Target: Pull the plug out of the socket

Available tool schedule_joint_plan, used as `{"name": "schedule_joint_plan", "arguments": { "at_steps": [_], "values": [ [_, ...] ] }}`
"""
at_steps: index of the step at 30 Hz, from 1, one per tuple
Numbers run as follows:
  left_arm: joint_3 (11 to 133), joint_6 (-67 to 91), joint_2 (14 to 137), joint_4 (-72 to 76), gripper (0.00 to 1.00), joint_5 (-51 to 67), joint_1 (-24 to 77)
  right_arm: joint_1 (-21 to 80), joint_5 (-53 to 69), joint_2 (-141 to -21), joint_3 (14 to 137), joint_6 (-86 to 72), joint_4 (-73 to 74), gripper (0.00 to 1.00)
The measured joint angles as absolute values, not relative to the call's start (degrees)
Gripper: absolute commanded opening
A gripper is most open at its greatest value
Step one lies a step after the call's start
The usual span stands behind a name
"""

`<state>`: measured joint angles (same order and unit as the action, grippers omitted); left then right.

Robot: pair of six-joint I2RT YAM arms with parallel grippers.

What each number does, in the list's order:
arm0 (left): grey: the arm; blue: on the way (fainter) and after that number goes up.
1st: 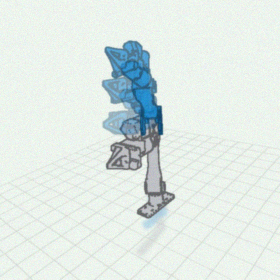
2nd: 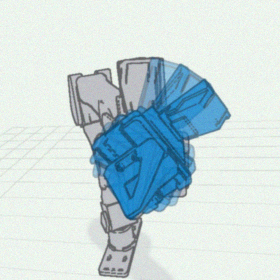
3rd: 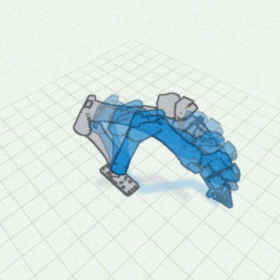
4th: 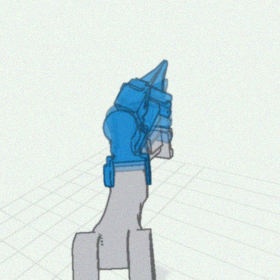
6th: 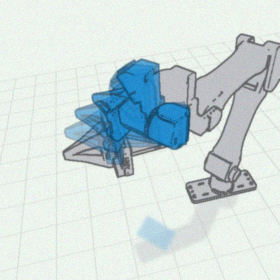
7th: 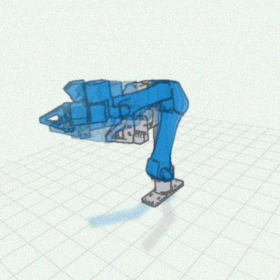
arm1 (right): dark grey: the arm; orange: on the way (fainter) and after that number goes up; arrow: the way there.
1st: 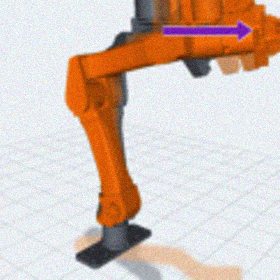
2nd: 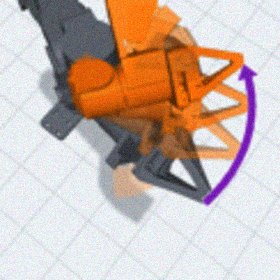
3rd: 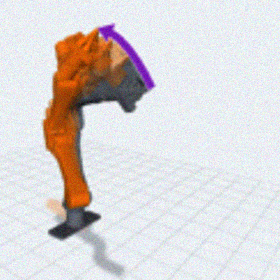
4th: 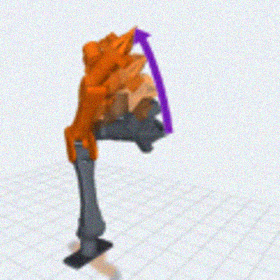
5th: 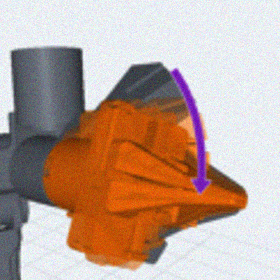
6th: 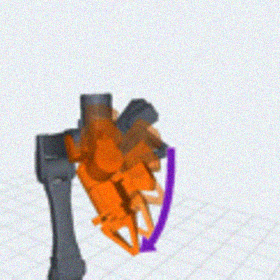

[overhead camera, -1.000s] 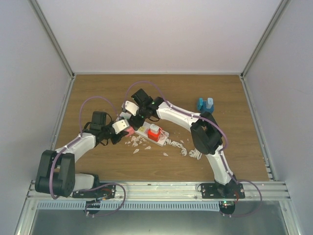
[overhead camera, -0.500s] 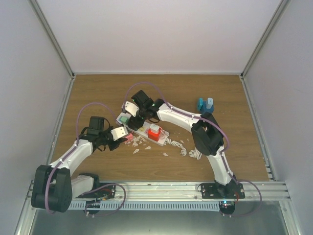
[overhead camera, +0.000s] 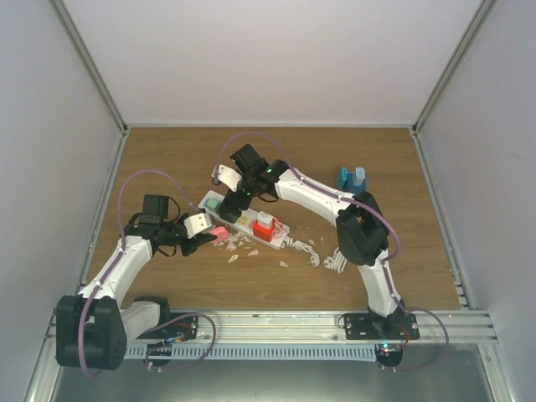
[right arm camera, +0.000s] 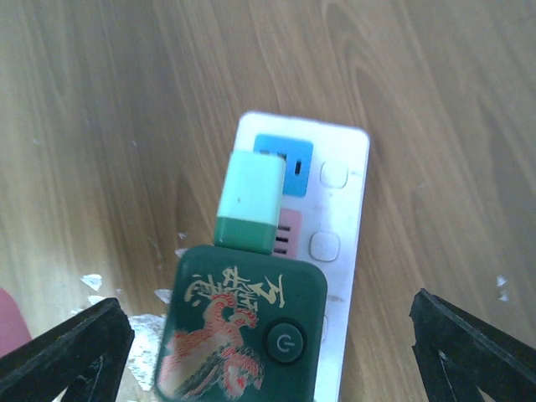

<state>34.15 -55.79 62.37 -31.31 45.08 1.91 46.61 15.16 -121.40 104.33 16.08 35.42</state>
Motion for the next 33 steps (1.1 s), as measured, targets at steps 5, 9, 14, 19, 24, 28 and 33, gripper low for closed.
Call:
{"name": "schedule_joint_plan", "arguments": {
  "at_steps": [5, 9, 14, 19, 24, 28, 33],
  "values": [
    [38.6, -55.9, 60.4, -35.9, 0.00, 50.1, 0.5, 46.1, 16.3, -114.0, 103.0, 17.0, 35.0, 0.95],
    [41.8, -53.2, 57.4, -37.8, 0.00, 54.1, 0.5, 44.0, 18.3, -105.7, 97.9, 18.0, 33.5, 0.96],
    [47.0, -48.2, 56.5, -39.5, 0.00, 58.8, 0.5, 41.7, 21.6, -98.0, 91.5, 19.9, 32.8, 0.96],
    [50.5, -43.7, 56.4, -40.1, 0.01, 62.9, 0.5, 41.9, 25.9, -94.1, 89.0, 21.4, 32.8, 0.95],
    [51.4, -40.5, 55.9, -40.1, 0.01, 64.3, 1.2, 42.0, 29.3, -92.1, 88.4, 22.2, 32.7, 0.94],
    [52.0, -39.4, 55.7, -40.1, 0.01, 64.5, 2.5, 42.0, 30.9, -91.9, 88.4, 22.2, 32.7, 0.94],
    [52.3, -38.5, 55.5, -40.1, 0.01, 64.5, 3.8, 42.3, 32.1, -91.9, 88.4, 22.2, 32.7, 0.93]
  ]
}}
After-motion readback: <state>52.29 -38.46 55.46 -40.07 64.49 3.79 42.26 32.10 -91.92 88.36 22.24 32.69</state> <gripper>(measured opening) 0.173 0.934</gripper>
